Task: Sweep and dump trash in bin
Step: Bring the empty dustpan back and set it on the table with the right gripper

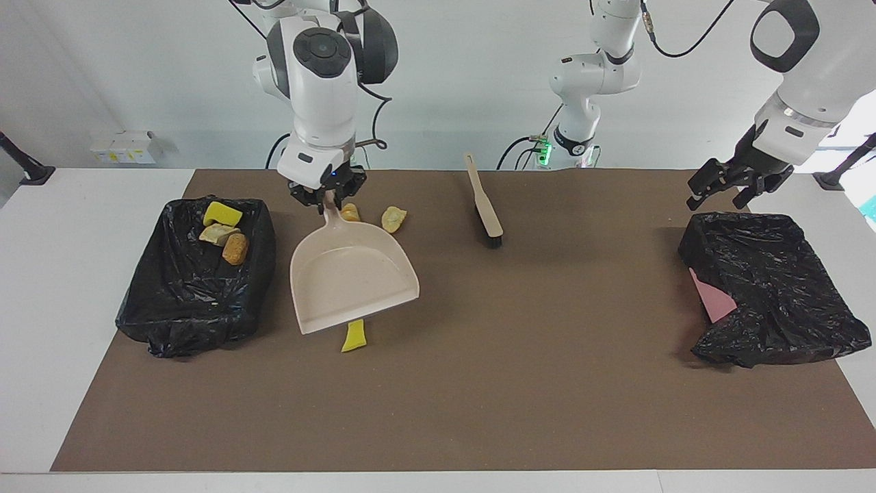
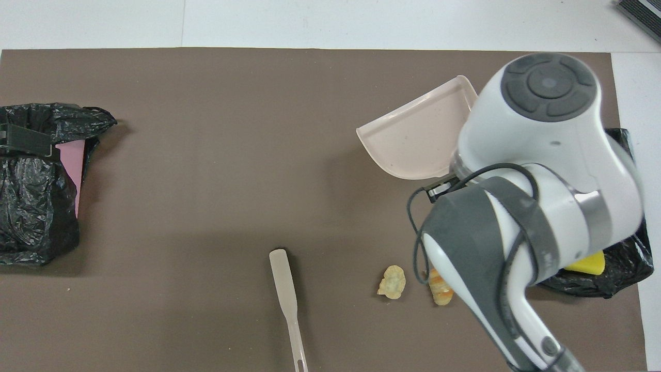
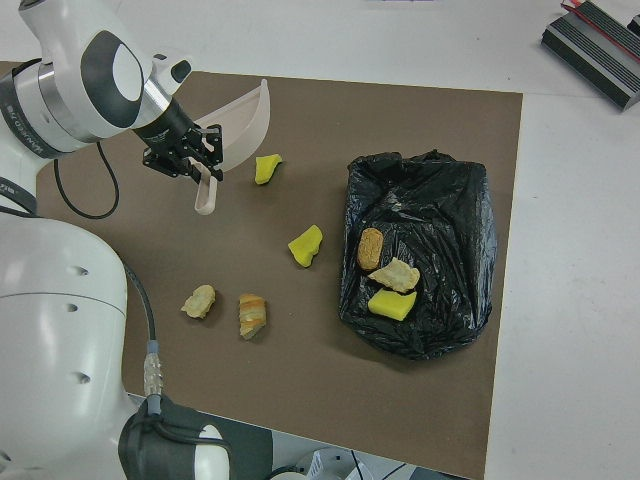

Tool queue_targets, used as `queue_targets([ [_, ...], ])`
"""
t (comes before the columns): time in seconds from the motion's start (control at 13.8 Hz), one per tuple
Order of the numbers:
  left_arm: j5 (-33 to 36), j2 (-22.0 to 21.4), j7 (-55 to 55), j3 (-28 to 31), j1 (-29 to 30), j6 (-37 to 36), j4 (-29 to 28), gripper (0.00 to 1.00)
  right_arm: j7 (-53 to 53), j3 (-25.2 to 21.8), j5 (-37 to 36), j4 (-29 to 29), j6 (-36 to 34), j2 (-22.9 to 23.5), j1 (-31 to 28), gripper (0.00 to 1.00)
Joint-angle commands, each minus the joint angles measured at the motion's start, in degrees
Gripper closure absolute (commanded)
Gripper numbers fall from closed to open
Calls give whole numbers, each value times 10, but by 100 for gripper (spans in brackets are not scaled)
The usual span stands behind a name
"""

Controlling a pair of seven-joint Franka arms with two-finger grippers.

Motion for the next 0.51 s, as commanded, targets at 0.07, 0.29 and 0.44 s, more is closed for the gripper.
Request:
queue_targets([
  [0.07,8,-54,-1,-5,-5,-14,-46,0,143,-2,76,36,60,54,44,100],
  [0.29,8,-56,14,-6,-5,-17,-48,0,217,-2,83,38,108,85,84,100],
  [0.44,20,-51,48,-6,-5,-20,-41,0,228,-2,84,38,127,99,97,100],
])
